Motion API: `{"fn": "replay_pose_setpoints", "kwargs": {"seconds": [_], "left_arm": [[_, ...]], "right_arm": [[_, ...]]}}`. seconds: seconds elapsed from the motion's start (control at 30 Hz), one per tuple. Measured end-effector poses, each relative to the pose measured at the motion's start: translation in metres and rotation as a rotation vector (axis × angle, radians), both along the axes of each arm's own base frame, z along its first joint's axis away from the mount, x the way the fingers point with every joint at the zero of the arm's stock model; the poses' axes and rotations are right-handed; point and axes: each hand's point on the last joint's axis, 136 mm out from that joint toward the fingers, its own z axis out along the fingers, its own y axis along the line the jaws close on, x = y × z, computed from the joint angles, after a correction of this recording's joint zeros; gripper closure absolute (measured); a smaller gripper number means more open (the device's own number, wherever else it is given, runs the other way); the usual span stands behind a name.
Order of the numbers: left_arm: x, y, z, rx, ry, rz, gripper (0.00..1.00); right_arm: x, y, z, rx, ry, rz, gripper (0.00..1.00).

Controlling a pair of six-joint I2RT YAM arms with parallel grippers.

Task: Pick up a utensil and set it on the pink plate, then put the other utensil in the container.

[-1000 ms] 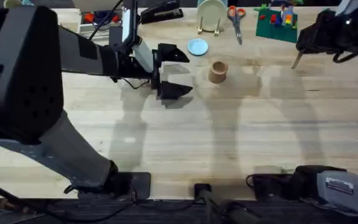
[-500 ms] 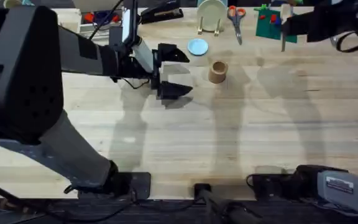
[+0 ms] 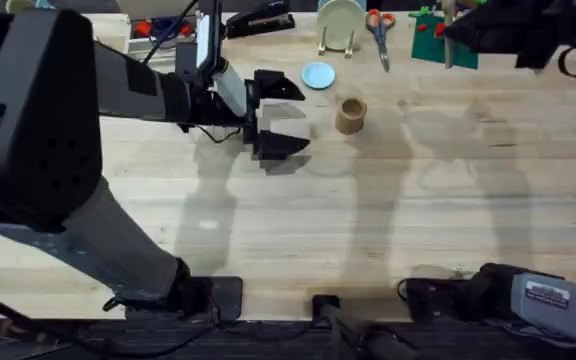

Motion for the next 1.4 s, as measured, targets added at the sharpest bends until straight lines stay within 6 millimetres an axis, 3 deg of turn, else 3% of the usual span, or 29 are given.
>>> {"fn": "replay_pose_setpoints", "kwargs": {"seconds": [0.23, 0.73, 1.4], "left_arm": [[0.0, 0.0, 0.0, 0.0, 0.0, 0.0, 0.006], [0.0, 0.0, 0.0, 0.0, 0.0, 0.0, 0.006], [0.0, 0.0, 0.0, 0.0, 0.0, 0.0, 0.006]], "right_arm": [[-0.005, 0.013, 0.01, 0.055, -0.11, 0.165, 0.973], [0.003, 0.032, -0.013, 0.254, -0.228, 0.429, 0.973], [0.018, 0.036, -0.054, 0.322, -0.315, 0.52, 0.971]]}}
